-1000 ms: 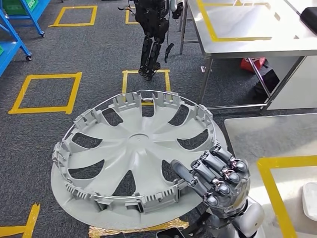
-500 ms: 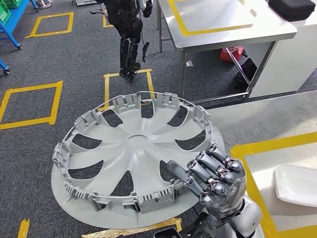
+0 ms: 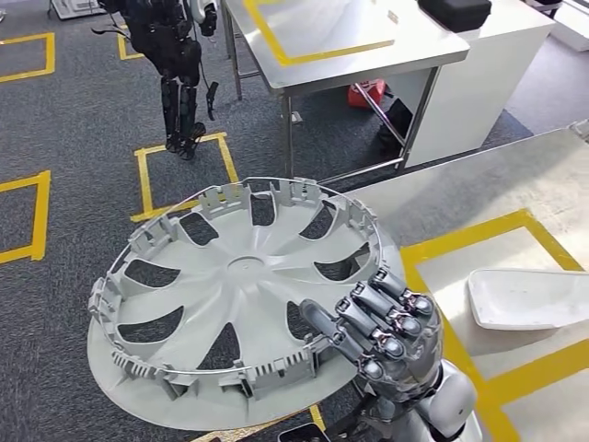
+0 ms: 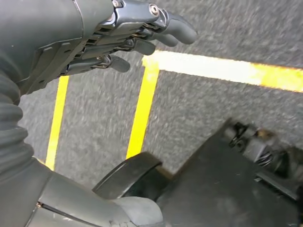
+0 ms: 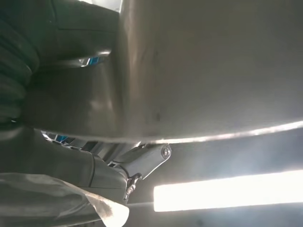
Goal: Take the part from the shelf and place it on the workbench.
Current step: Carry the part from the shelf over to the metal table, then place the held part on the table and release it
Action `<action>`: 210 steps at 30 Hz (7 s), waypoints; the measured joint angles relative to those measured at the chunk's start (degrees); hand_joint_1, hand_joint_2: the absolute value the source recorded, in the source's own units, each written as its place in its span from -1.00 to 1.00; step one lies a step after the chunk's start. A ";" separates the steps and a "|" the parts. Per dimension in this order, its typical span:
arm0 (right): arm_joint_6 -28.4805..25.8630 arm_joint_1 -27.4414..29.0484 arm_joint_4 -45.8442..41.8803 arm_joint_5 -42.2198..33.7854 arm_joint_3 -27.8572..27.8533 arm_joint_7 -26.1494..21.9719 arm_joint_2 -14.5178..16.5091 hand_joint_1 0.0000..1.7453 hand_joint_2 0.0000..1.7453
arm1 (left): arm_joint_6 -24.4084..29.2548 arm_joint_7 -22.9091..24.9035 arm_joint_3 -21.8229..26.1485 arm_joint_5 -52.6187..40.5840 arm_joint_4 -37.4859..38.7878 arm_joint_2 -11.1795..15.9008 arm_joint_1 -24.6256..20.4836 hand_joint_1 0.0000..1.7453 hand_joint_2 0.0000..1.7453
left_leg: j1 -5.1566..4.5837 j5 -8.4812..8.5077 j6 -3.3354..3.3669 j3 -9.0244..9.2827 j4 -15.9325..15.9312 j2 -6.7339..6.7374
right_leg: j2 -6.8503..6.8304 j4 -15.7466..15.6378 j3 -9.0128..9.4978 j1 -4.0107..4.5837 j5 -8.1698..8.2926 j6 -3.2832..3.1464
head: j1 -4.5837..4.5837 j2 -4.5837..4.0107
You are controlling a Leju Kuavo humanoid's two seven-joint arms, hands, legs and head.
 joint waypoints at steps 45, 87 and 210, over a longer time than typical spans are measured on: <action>0.00 -1.27 1.84 -0.83 0.36 0.00 0.15 1.00 1.00 | -0.73 -0.63 0.07 0.19 0.07 -0.64 -0.37 -1.00 1.00 | -0.50 -3.01 -1.65 -0.45 3.26 6.25 | -4.85 -5.77 4.38 0.79 2.62 -2.28 | 0.08 -0.01; 0.00 0.66 0.92 -0.50 -2.05 0.00 0.11 1.00 1.00 | -1.76 2.48 -0.02 -1.75 0.04 -1.09 -1.01 -1.00 1.00 | 0.21 -1.43 -1.13 0.12 1.62 -2.24 | 3.92 -4.92 3.03 0.59 3.36 -1.67 | 0.21 0.00; 0.00 -10.85 22.28 9.09 -6.59 32.09 -16.09 1.00 1.00 | -6.09 14.79 2.91 -0.08 0.70 0.44 -0.25 -1.00 1.00 | -0.26 -0.84 -1.44 0.37 0.58 2.91 | -3.86 -5.22 4.30 0.26 2.20 -0.69 | 0.35 0.01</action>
